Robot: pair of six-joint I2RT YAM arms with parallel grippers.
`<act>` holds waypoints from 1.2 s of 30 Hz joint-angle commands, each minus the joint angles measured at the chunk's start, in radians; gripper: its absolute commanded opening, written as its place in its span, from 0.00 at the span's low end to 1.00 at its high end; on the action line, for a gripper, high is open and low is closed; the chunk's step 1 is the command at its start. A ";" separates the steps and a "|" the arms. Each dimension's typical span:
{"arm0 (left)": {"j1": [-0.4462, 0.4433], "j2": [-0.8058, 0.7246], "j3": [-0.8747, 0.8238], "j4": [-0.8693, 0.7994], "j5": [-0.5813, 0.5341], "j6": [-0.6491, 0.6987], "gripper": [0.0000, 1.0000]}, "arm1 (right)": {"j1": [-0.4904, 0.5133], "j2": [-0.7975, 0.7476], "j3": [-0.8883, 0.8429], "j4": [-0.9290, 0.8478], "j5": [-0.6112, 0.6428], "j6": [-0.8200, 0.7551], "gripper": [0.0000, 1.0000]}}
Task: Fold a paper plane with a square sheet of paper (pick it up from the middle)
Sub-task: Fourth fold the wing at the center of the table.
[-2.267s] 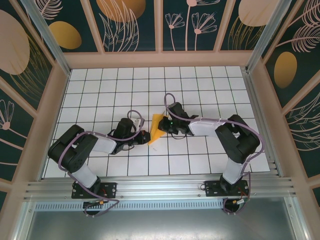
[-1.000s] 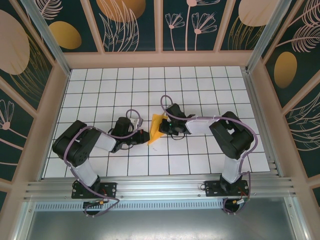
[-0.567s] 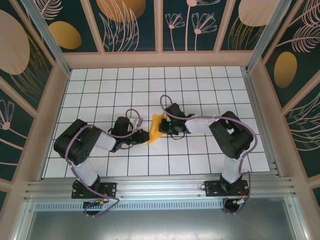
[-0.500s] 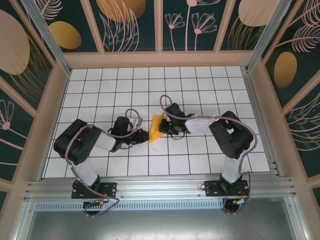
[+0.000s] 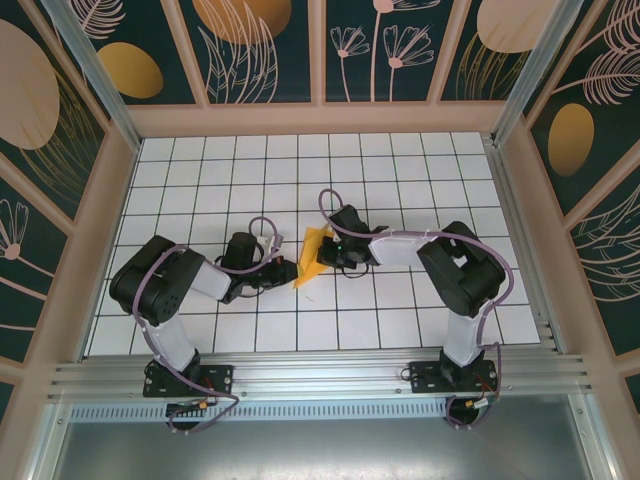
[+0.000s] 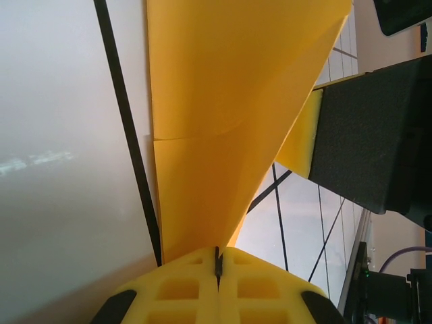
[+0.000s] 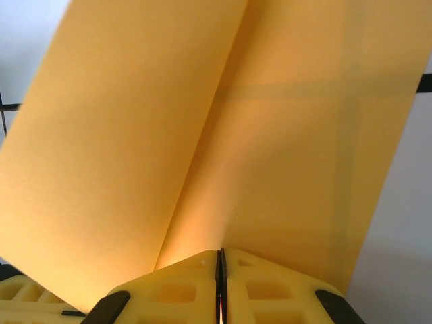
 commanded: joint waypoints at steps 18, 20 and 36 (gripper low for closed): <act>0.024 -0.036 0.028 -0.085 0.024 0.051 0.00 | -0.009 0.041 0.049 -0.080 0.035 -0.047 0.11; 0.024 -0.034 0.028 -0.077 0.035 0.052 0.00 | -0.009 0.042 0.052 -0.082 0.035 -0.049 0.11; 0.024 0.053 0.049 -0.194 -0.053 0.044 0.00 | -0.009 -0.001 0.056 -0.036 0.013 -0.036 0.13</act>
